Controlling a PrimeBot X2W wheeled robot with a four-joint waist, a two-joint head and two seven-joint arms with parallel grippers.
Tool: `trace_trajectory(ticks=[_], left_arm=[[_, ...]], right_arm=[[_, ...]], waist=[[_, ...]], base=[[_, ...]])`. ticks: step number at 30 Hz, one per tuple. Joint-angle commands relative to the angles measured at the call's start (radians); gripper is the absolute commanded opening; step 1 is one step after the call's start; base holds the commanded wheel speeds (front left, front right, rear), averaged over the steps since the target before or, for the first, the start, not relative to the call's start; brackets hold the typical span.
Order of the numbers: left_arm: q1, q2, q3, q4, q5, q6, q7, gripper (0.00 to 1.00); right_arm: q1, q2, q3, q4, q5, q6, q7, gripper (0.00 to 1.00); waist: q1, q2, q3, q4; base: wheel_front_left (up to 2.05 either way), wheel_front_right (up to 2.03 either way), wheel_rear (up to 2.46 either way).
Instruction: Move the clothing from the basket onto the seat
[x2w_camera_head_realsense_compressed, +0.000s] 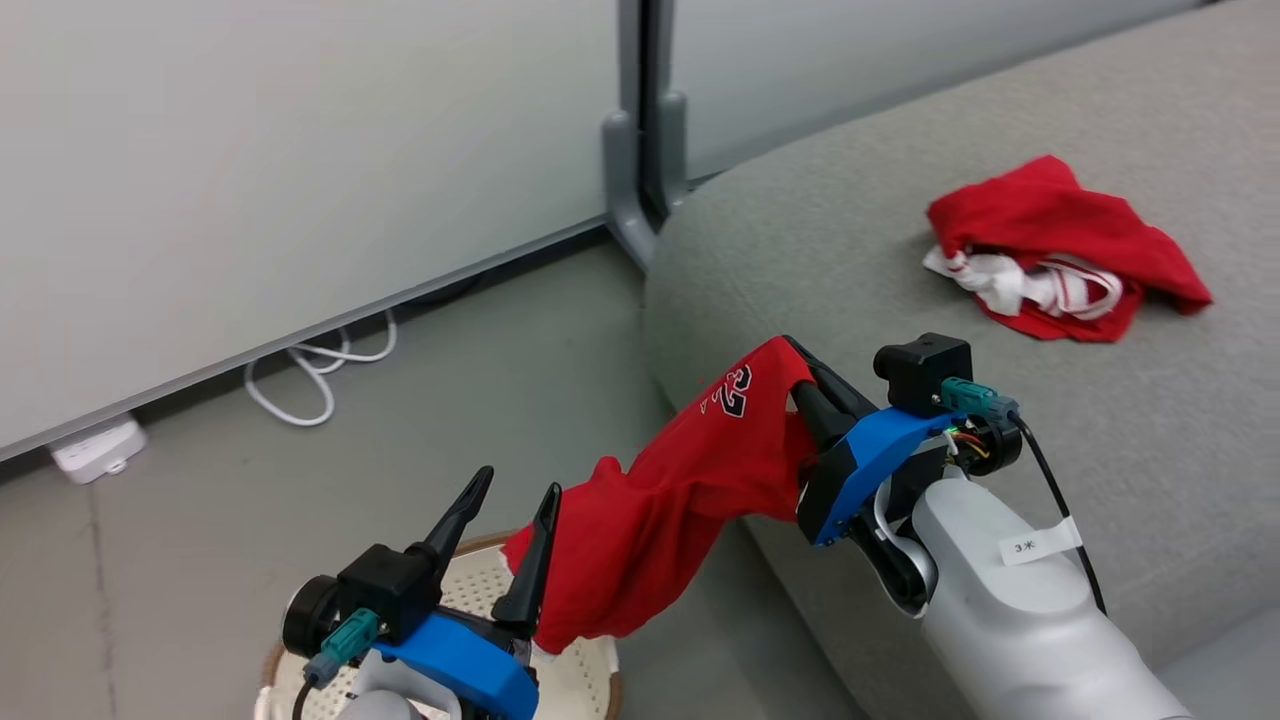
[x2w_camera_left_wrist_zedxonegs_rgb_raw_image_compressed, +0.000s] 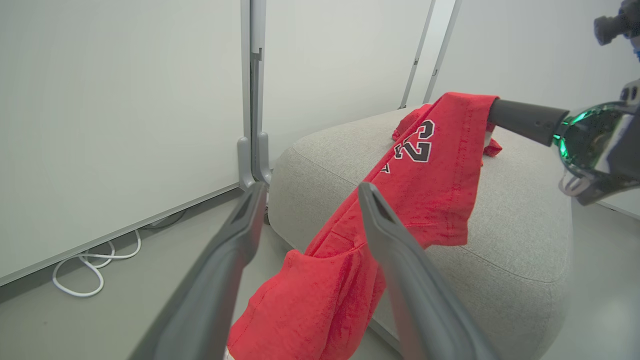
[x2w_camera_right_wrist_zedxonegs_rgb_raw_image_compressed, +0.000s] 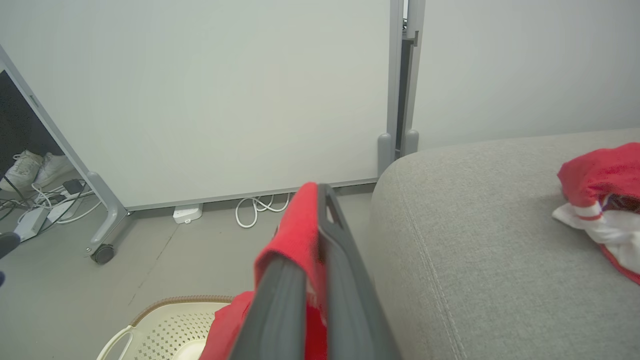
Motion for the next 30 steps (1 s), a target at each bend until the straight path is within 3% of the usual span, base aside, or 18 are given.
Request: trace_trajectory(ticks=[1,14,30], left_arm=[[-0.016,0.004,0.003,-0.002,0.004,-0.002,-0.003,1.0],[-0.034,0.011,0.002,-0.001,0.007,-0.002,-0.003,1.0],[-0.044,0.019,0.003,-0.007,0.011,-0.002,-0.003,1.0]], right_arm=[[-0.01,-0.003,-0.002,-0.006,-0.008,0.0,-0.006,0.0],[0.004,0.005,-0.016,-0.026,-0.017,0.0,-0.005,0.0],[0.02,0.005,-0.062,-0.035,-0.006,0.0,-0.005,0.0]], waist=[[0.0,0.0,0.016,-0.043],[0.0,0.0,0.037,-0.175],[0.0,0.0,0.065,-0.178]], base=[[0.0,0.0,0.0],[0.0,0.0,0.0],[0.0,0.0,0.0]])
